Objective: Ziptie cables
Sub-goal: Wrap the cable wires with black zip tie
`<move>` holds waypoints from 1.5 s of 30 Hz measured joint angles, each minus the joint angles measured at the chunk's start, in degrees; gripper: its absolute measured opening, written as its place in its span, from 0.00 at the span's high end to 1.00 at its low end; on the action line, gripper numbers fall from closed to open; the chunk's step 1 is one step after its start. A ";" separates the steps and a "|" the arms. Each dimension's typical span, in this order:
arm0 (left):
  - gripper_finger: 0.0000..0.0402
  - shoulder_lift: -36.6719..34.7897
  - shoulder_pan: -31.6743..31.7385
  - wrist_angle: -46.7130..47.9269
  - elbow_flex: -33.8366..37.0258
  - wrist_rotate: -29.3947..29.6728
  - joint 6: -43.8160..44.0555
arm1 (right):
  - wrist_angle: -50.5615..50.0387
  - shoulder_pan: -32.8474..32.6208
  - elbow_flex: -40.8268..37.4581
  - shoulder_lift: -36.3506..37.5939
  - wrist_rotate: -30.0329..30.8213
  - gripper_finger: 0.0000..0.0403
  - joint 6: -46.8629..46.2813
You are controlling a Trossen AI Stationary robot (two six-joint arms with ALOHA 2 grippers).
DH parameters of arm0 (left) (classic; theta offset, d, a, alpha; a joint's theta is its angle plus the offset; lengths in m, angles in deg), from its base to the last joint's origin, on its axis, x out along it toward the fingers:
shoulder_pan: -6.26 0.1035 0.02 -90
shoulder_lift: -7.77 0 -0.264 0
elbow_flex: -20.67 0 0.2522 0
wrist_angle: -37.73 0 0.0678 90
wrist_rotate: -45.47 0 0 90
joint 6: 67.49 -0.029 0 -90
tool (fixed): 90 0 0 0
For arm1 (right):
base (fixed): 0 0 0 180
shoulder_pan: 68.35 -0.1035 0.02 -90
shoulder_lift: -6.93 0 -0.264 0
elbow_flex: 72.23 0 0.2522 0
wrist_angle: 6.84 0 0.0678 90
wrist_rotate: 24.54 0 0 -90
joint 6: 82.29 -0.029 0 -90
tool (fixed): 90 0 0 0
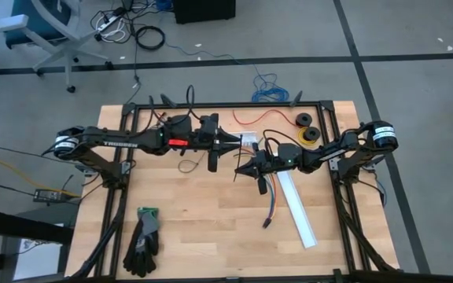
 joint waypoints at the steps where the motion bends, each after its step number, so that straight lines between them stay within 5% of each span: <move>1: 0.75 0.42 0.00 -1.09 0.00 -0.01 0.01 | -0.07 0.00 0.00 0.00 0.00 1.00 0.00; 28: 0.75 0.89 0.00 -7.54 0.00 1.84 2.93 | -1.42 0.00 0.00 -0.02 -0.07 1.00 -0.02; 39: 0.97 0.89 0.00 -6.56 0.00 1.86 3.21 | -1.45 -0.02 0.00 -0.02 -0.22 1.00 -0.04; 45: 0.99 0.89 0.00 -6.12 0.00 3.33 2.82 | -1.50 -0.02 0.00 -0.02 -0.46 1.00 -0.04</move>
